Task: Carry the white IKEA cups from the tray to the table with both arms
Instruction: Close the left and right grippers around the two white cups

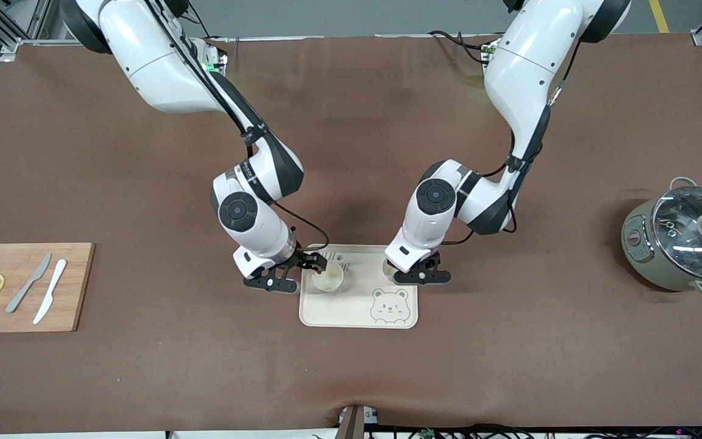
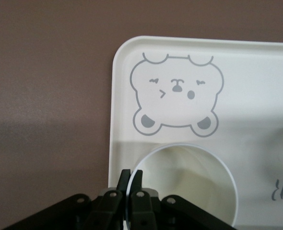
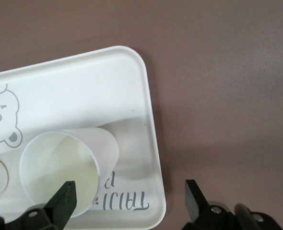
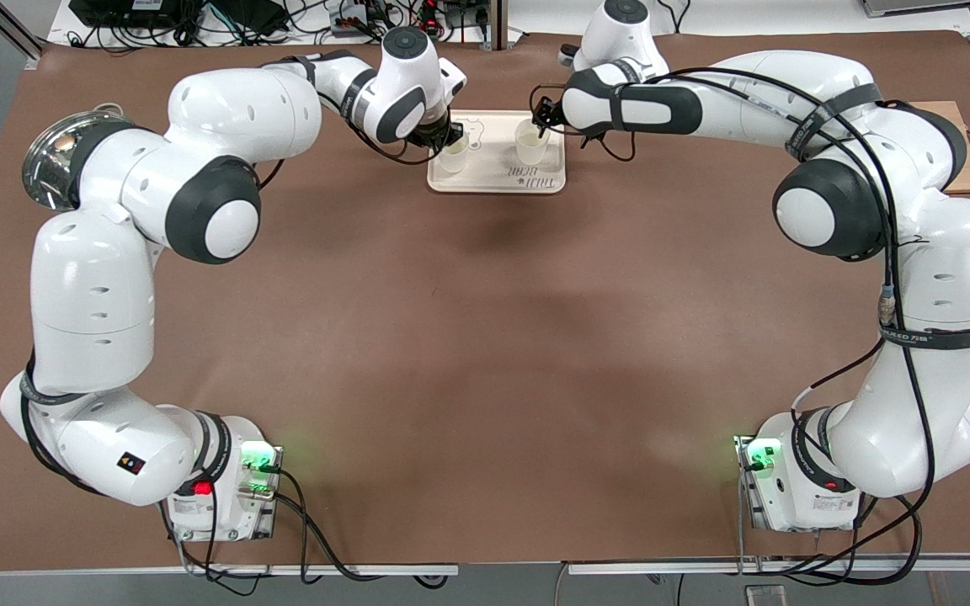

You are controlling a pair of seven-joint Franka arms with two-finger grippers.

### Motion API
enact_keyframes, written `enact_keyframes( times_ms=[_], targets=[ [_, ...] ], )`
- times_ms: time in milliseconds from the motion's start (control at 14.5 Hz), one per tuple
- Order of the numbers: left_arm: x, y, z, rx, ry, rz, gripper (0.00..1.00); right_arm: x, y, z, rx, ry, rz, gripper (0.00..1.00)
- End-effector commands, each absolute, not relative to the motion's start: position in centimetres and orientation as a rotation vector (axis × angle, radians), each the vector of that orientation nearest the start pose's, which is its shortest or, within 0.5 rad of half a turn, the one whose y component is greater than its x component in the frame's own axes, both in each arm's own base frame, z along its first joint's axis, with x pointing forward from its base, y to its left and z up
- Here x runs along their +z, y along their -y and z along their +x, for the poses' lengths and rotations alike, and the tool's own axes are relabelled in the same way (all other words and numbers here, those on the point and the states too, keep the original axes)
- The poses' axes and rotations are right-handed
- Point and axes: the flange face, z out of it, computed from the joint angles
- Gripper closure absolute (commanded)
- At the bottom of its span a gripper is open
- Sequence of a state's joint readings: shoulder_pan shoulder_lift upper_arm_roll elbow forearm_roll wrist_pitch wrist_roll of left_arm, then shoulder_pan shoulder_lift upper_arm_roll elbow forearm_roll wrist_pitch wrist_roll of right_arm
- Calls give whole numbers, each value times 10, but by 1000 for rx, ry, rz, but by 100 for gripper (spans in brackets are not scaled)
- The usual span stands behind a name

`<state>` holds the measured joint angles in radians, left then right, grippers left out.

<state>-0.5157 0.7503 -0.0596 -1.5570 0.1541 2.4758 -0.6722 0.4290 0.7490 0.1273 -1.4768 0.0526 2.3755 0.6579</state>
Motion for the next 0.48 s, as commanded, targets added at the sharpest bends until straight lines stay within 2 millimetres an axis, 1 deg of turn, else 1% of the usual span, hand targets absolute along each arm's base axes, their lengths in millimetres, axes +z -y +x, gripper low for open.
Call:
enact_keyframes(
  times_ms=[0,69,138,206,275,344,413],
  targets=[
    [230,378,610,-308,32,-3161,100,250,-376,636,-113,-284,-2946,0],
    [239,375,610,-307,52,-3164,100,248,-378,635,-113,-281,-2944,0],
    [249,360,614,-297,98,-3161,100,246,-380,634,-121,-276,-2942,0],
    [263,351,612,-281,121,-3157,100,243,-381,634,-124,-275,-2939,0],
    [280,346,607,-276,129,-3157,100,237,-384,632,-125,-270,-2938,0],
    [297,331,607,-255,170,-3155,100,235,-385,632,-130,-268,-2935,0],
    [311,328,601,-211,172,-3157,100,231,-386,631,-130,-267,-2935,0]
  ],
)
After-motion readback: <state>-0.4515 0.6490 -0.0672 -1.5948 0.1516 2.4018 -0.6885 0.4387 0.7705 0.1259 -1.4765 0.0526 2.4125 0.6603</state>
